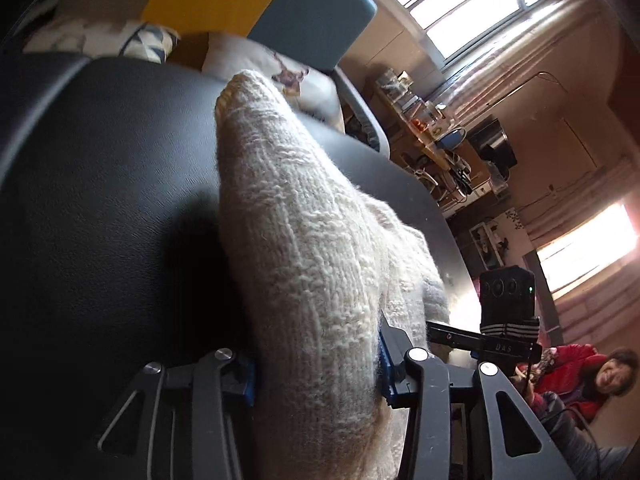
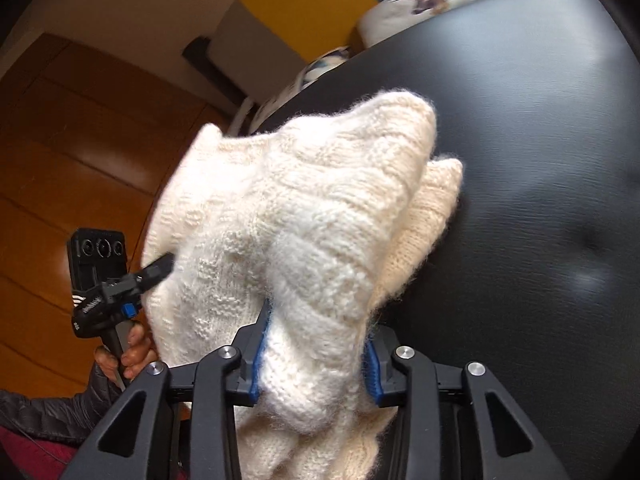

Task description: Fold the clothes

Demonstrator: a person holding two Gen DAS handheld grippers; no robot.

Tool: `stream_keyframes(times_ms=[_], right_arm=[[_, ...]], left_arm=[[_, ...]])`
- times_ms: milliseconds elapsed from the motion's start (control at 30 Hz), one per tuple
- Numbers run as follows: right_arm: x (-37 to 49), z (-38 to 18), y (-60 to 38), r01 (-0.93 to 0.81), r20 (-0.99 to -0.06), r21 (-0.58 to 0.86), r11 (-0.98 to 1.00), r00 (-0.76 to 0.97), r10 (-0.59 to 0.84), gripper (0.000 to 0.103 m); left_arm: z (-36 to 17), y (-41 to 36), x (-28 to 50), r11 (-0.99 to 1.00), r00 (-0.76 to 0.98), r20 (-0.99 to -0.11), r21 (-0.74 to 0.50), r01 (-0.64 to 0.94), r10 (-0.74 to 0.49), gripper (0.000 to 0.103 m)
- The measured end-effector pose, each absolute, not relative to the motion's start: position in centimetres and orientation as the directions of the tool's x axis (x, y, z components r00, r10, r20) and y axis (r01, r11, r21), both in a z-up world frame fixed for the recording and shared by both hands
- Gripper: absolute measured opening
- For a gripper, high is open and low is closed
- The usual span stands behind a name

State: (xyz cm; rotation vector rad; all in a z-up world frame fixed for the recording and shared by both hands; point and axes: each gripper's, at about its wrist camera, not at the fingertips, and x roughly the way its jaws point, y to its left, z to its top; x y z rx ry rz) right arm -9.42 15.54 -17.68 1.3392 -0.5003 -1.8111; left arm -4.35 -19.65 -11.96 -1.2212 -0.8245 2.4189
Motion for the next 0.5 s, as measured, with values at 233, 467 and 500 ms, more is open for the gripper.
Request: stream_keyframes(times_ms=[233,467,500], right_arm=[[-10.9,-17.5,8.0,0.457,-0.588,0.721,-0.521,0.005,-0.809,0.037],[-12.1,-17.1,-2.1,0.534,-0.580,0.722,-0.439,0.122,-0.805,0.037],[-12.2,-17.1,-3.5,0.545,-0.579,0.722,-0.426,0.140,-0.803,0.037]], left_arm=[[-10.5,-24.1,-0.3,-0.804,-0.663,-0.618,-0.594,0.039,0.424,0.044],[-10.9,-31.3,4.4,-0.792,-0.709,-0.630,-0.587,0.168,0.317,0.044],[-10.9,-32.4,5.2,-0.788,-0.718,-0.631,-0.585,0.191,0.294,0.044]])
